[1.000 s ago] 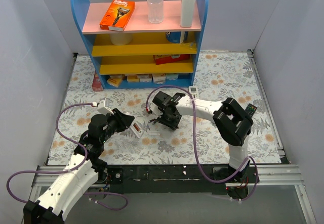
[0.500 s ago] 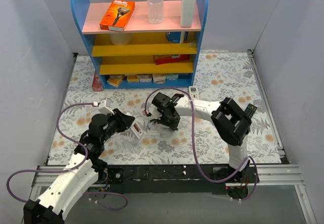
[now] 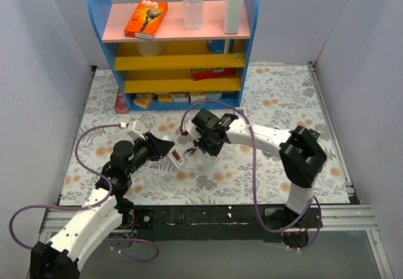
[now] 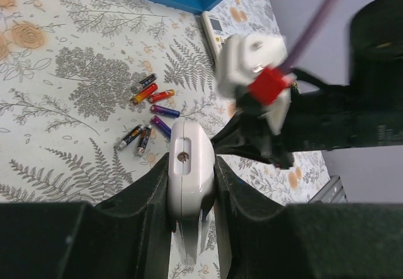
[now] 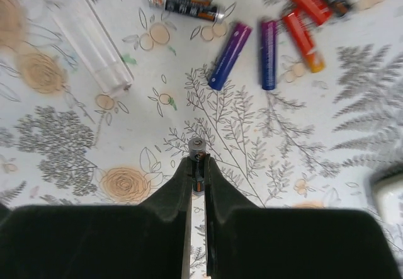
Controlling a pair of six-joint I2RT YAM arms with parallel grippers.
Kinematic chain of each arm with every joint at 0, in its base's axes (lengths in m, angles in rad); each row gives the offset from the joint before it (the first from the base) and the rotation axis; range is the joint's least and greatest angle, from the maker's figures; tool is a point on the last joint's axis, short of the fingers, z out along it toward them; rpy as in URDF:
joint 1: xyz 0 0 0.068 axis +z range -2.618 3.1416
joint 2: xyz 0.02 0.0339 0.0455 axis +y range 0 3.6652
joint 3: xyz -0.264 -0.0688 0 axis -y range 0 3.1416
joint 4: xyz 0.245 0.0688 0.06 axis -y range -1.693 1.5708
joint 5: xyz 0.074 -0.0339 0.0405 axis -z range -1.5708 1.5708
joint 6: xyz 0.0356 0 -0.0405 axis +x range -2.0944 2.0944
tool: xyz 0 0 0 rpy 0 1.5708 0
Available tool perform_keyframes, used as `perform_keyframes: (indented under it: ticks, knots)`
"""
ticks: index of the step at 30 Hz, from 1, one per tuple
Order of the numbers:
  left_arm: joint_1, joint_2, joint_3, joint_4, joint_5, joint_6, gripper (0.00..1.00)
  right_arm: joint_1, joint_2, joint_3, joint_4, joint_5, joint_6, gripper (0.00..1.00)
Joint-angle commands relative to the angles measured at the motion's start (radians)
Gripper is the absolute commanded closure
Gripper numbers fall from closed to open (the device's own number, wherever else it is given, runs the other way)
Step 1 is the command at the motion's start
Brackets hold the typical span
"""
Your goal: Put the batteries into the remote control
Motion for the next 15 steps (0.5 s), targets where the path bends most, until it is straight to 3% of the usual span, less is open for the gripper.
perform_keyframes:
  ticks: [1,9,15]
  knots:
    - [-0.004,0.005,-0.029,0.186,0.045,-0.023,1.00,0.001,-0.188,0.047,0.094,-0.015,0.104,0.99]
    - [-0.004,0.098,0.009,0.320,0.043,-0.045,1.00,0.009,-0.397,0.067,0.234,-0.055,0.241,0.99]
    - [-0.003,0.169,0.043,0.421,0.052,-0.119,1.00,0.030,-0.504,-0.038,0.444,-0.091,0.354,0.99]
